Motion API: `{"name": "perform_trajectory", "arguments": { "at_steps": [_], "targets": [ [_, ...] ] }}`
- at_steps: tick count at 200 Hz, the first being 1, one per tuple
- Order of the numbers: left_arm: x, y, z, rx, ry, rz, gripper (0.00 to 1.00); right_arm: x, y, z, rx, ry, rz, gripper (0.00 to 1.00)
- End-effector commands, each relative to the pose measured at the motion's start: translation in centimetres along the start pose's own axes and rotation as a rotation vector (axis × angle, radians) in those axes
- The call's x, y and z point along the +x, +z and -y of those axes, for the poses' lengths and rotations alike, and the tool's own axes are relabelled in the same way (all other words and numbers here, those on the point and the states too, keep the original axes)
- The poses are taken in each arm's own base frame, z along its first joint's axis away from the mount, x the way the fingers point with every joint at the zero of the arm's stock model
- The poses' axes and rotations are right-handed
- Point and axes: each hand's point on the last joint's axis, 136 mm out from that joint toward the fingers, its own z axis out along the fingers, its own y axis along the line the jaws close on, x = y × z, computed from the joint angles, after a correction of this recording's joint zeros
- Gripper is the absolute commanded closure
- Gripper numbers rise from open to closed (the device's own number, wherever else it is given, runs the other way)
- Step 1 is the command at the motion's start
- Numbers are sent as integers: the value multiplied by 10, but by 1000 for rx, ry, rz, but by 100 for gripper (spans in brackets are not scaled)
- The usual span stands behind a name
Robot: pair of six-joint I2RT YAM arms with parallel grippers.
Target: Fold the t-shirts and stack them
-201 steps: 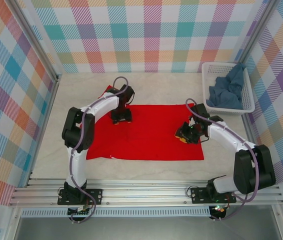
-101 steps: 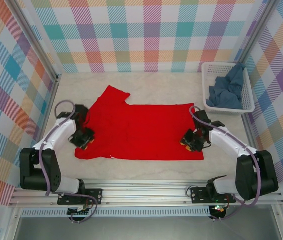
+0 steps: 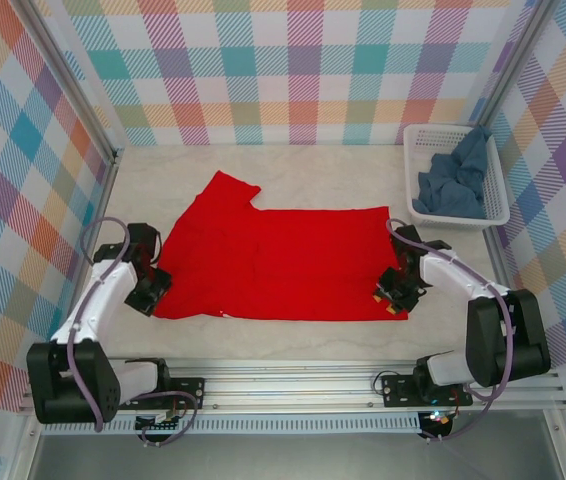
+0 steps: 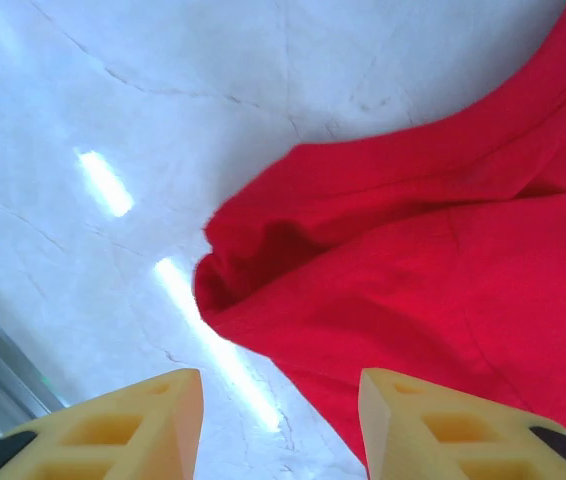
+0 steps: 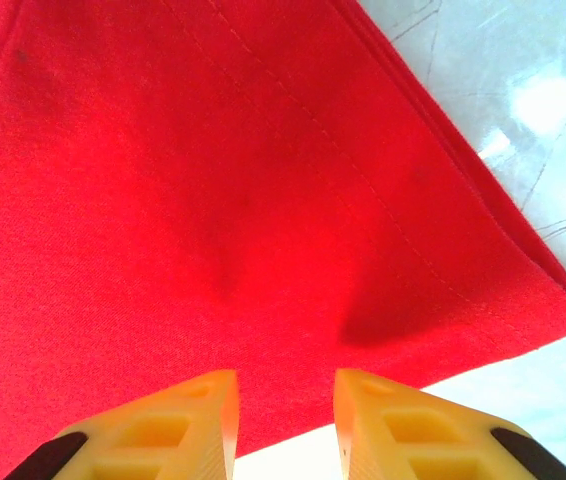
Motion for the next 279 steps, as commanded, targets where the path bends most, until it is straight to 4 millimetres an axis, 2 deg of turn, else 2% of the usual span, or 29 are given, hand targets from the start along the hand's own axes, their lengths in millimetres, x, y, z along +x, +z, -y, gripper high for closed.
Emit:
{"name": "perform_trajectory", "arguments": {
  "at_steps": [1,13,37,64,101,132,167,198,222,255,279],
  "targets": [
    [3,-3,-34,-85,-97,28,59,1,-8,-5,-18,-2,-14,69],
    [6,-2,-38,-57,-139,38,63,2,-7,-5,-18,5,-23,69],
    [17,13,-31,-1,-158,-8,67,0,-3,-8,-32,19,-48,68],
    [26,28,-31,-37,-161,-62,63,-4,0,-11,-39,20,-61,69],
    [9,41,-20,-45,-140,-13,60,-9,1,-15,-38,7,-62,69],
    [-2,49,-10,-52,-106,15,60,-10,7,-7,-8,10,-63,68],
    [-17,55,-5,-66,-79,67,68,-15,15,2,40,21,-57,68],
    [-29,55,-10,-116,-49,117,88,-20,25,10,109,32,-71,68],
    [-34,53,-17,-149,-33,131,98,-23,33,15,157,57,-94,69],
    [-33,49,-26,-204,-19,117,100,-29,27,21,223,72,-89,71],
    [-23,56,-28,-238,-4,46,100,-26,25,20,228,73,-117,72]
  ]
}}
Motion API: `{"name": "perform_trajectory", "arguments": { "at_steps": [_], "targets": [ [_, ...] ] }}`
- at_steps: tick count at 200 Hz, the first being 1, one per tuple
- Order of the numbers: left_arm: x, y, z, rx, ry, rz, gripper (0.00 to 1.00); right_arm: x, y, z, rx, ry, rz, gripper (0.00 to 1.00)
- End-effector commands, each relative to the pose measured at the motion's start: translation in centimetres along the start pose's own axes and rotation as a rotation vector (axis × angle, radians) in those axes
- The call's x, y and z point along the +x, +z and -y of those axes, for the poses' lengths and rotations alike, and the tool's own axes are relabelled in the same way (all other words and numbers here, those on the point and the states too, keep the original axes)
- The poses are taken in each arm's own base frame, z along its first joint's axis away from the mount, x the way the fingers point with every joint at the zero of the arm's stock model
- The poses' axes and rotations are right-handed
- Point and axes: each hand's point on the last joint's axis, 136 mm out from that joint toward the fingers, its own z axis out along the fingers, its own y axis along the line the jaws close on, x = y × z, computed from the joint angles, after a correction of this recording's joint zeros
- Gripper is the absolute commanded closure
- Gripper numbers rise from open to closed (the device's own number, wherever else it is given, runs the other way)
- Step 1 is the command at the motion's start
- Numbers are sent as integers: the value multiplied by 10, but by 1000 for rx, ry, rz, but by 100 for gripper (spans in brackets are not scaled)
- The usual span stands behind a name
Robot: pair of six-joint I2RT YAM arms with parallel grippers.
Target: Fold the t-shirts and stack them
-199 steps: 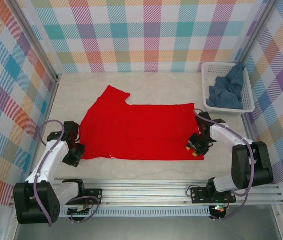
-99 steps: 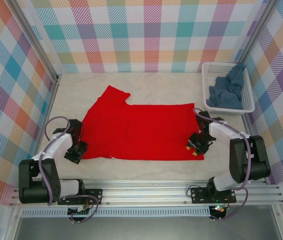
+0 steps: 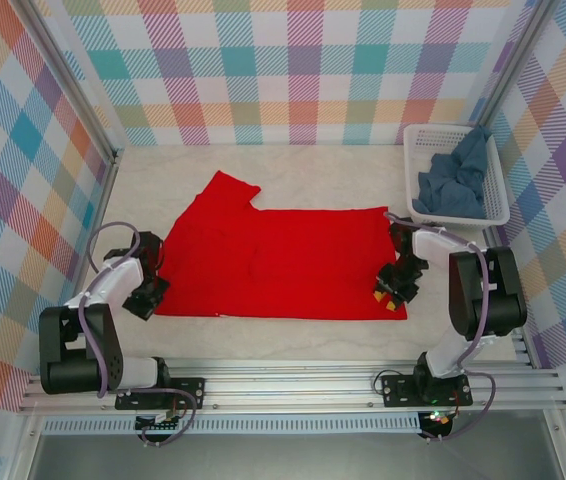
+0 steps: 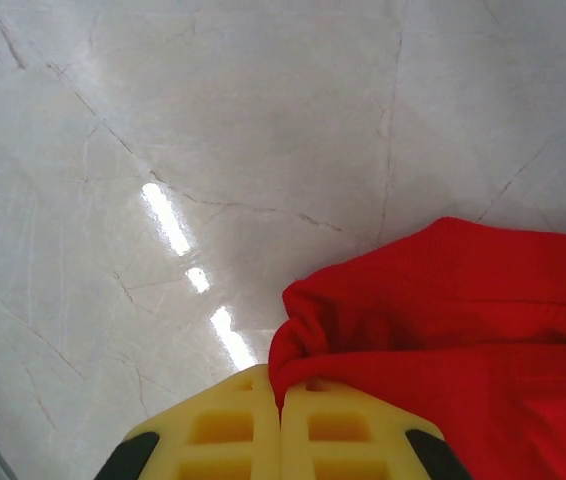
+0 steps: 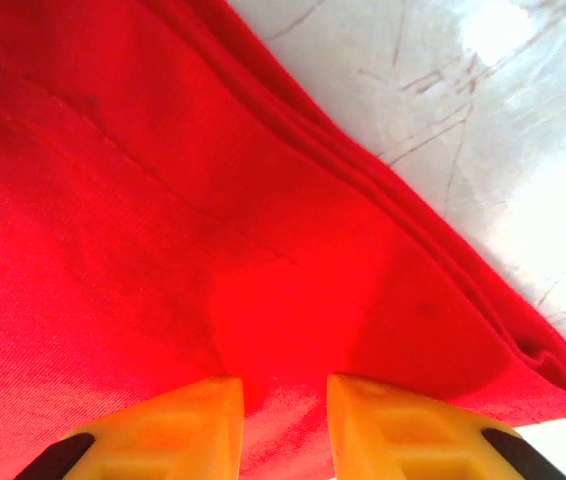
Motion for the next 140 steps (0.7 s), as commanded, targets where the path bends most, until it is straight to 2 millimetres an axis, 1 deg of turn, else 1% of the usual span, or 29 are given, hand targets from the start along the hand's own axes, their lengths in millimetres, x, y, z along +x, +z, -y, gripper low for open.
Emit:
{"name": "perform_trajectory", "arguments": {
  "at_steps": [1,19,26,38,47,62,79,91,100,108,113,122,128,136,140],
  "targets": [
    [-1,2,-14,-89,15,-24,100,-10,7,15,82,17,32,72],
    [4,2,-17,-101,13,-51,100,-5,2,14,59,19,30,70],
    [5,0,-16,-92,8,-53,96,-4,-3,14,51,16,43,69],
    [5,-6,-16,-73,-4,-54,85,-3,-15,13,29,4,78,65],
    [4,-14,-17,-69,-11,-47,77,-2,-26,13,15,-4,101,63],
    [-2,-32,-16,-42,-17,-10,67,-1,-45,13,-1,-20,147,62],
    [-7,-56,-2,34,-6,28,59,-3,-62,5,-42,-58,203,62],
    [-6,-67,17,102,14,20,58,-5,-69,-5,-93,-91,230,61],
    [3,-69,43,198,41,-29,59,-6,-70,-19,-160,-133,233,61],
    [15,-67,69,283,66,-96,62,-6,-70,-28,-200,-154,228,62],
    [23,-66,81,314,84,-132,64,-6,-68,-35,-224,-169,217,63],
    [35,-63,99,330,115,-170,65,-7,-65,-46,-266,-200,201,66],
    [41,-64,112,358,138,-185,65,-8,-63,-48,-259,-199,193,68],
    [49,-59,125,367,151,-214,65,-11,-59,-49,-245,-192,184,69],
    [55,-52,128,355,151,-240,65,-13,-57,-50,-243,-191,181,70]
  ]
}}
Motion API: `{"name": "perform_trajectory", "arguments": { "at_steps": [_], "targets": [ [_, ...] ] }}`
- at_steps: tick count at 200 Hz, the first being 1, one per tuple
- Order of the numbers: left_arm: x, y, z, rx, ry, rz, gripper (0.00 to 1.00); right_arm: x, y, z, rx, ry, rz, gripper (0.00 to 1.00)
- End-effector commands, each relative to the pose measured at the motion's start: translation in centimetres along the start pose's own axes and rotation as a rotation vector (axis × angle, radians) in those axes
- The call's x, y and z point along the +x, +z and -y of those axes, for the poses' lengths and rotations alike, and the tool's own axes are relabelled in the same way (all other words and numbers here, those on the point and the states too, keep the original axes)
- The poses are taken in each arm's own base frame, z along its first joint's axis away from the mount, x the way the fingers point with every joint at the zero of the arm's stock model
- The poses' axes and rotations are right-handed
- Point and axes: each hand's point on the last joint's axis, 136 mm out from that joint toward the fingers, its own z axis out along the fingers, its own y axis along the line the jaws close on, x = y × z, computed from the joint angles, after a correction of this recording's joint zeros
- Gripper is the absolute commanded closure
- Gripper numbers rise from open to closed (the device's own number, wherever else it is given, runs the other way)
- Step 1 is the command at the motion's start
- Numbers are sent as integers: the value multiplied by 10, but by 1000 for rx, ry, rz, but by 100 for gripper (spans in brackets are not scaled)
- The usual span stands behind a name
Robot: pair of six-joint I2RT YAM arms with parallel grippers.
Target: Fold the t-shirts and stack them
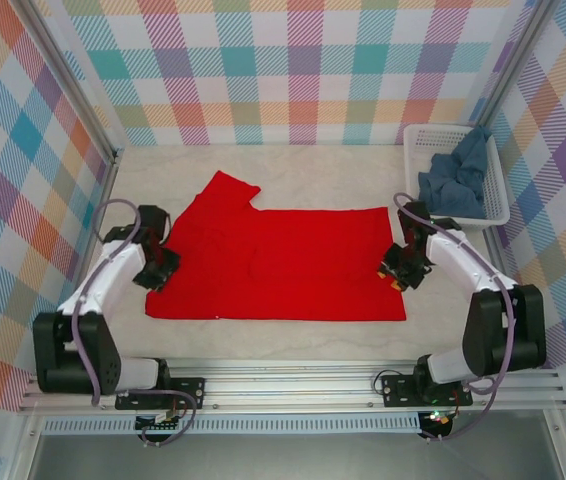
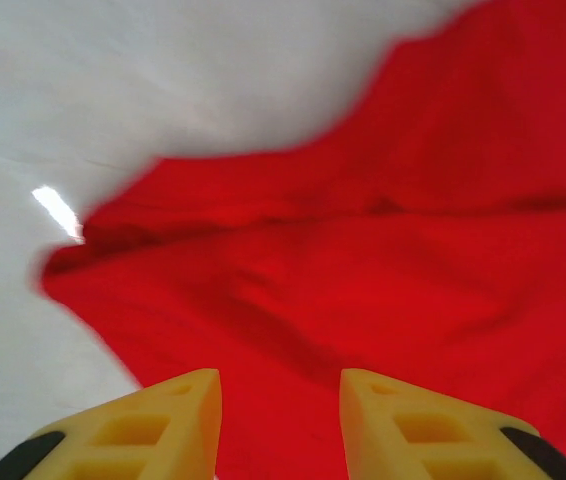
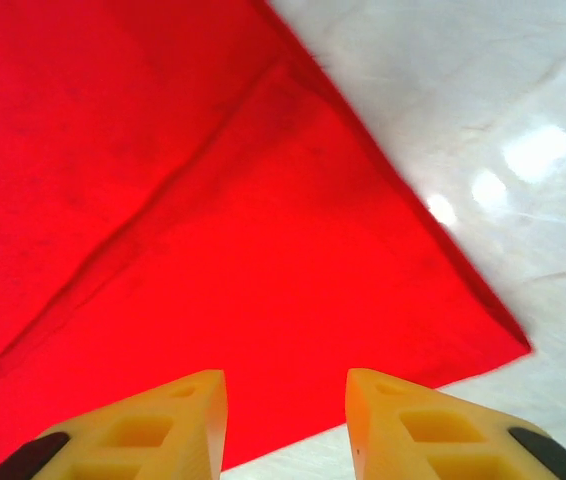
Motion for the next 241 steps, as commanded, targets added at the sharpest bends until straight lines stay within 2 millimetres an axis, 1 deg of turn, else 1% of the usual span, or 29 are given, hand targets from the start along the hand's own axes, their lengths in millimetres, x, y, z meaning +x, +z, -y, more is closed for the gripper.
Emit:
{"name": "perform_trajectory", "arguments": {
  "at_steps": [1,8,18,29,40,55,74,93,112,136,168,198,206,216,229,241],
  "targets": [
    [28,25,44,100,39,-147,65,-5,12,-16,-48,-46,-35,70],
    [32,33,49,101,27,-168,65,-7,16,-16,-39,-45,-39,71],
    [31,44,53,97,18,-169,65,-8,21,-14,-18,-38,-47,71],
    [28,53,50,63,18,-163,65,-11,27,-14,-6,-31,-55,72],
    [26,61,45,25,24,-164,65,-12,33,-8,28,-16,-61,72],
    [23,66,29,-60,46,-144,65,-11,43,8,115,21,-87,75],
    [21,69,5,-148,70,-115,64,-5,50,23,211,58,-135,75],
    [27,76,-16,-190,71,-123,63,4,53,29,246,50,-169,75],
    [32,78,-38,-236,65,-115,63,14,49,33,302,-1,-180,74],
    [34,74,-55,-258,53,-87,63,31,49,37,301,17,-203,73],
    [33,67,-68,-283,63,-63,63,53,48,47,305,55,-227,72],
    [31,60,-78,-307,64,-45,63,62,46,45,288,45,-233,72],
    [29,56,-79,-311,60,-33,63,59,43,43,278,37,-215,72],
    [24,47,-75,-295,61,-9,63,51,34,35,251,16,-160,71],
    [13,29,-66,-263,56,44,61,34,15,21,191,-18,-58,66],
    [0,10,-52,-214,50,99,59,16,-7,4,133,-61,52,63]
  ]
}}
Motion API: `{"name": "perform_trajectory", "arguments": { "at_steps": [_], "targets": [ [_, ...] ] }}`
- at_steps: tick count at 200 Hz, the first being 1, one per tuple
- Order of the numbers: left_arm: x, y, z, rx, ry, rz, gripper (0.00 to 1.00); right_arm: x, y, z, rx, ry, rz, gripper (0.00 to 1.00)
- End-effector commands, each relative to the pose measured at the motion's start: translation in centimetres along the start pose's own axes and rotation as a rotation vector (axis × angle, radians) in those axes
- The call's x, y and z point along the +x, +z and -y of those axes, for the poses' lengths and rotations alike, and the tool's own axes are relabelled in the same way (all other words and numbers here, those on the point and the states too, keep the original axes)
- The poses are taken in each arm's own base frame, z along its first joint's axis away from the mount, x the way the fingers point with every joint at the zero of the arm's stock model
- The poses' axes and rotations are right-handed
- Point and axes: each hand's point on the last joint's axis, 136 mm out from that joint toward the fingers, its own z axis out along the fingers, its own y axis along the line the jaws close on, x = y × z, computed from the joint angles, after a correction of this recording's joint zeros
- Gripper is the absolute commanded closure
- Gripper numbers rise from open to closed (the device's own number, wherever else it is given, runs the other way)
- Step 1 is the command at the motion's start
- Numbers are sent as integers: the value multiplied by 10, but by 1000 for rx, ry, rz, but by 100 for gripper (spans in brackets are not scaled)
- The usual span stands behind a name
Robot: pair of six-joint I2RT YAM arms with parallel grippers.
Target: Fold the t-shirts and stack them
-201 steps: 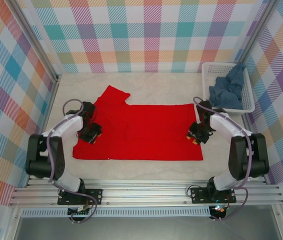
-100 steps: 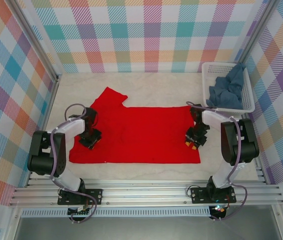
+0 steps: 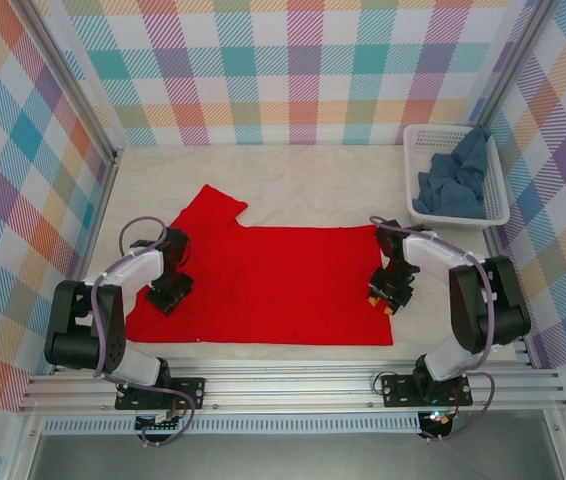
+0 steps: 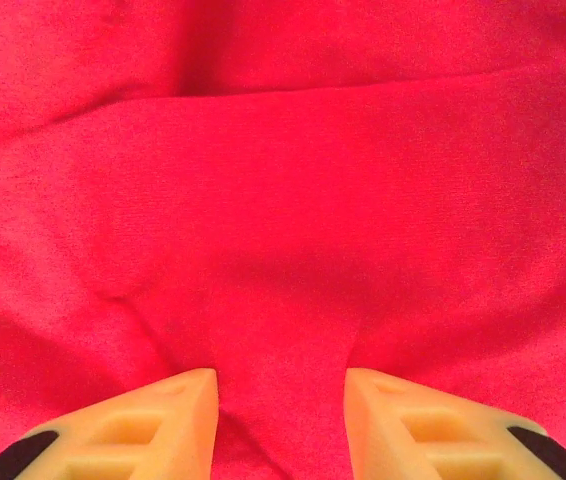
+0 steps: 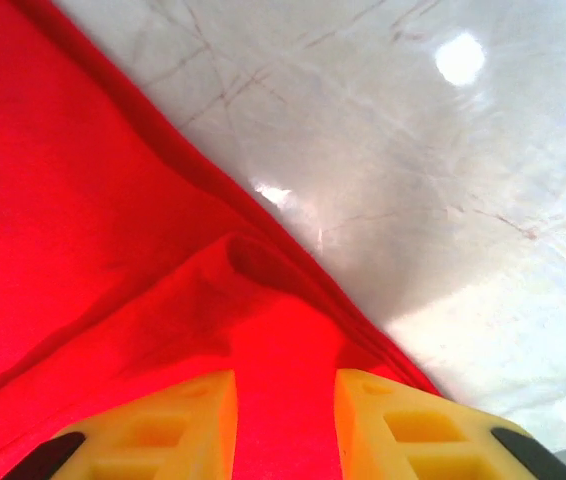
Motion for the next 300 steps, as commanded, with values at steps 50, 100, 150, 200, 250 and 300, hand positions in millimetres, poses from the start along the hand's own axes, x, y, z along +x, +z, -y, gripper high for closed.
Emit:
{"name": "perform_trajectory", "arguments": {
  "at_steps": [50,100,150,200,250,300],
  "targets": [
    [-75,-96,93,285,65,192,45,-101,-113,-79,-167,-119,506,60],
    [-109,-96,199,517,178,100,44,-167,-107,-122,-74,-61,605,61],
    [-131,-104,244,595,253,133,45,-188,-70,-135,-12,-2,554,59],
    [-146,-104,261,619,246,151,46,-197,-49,-135,51,13,508,60],
    [-154,-97,277,630,239,150,46,-197,-37,-124,75,53,469,61],
    [-166,-88,300,666,260,179,45,-205,-31,-130,61,29,452,72]
  ]
}}
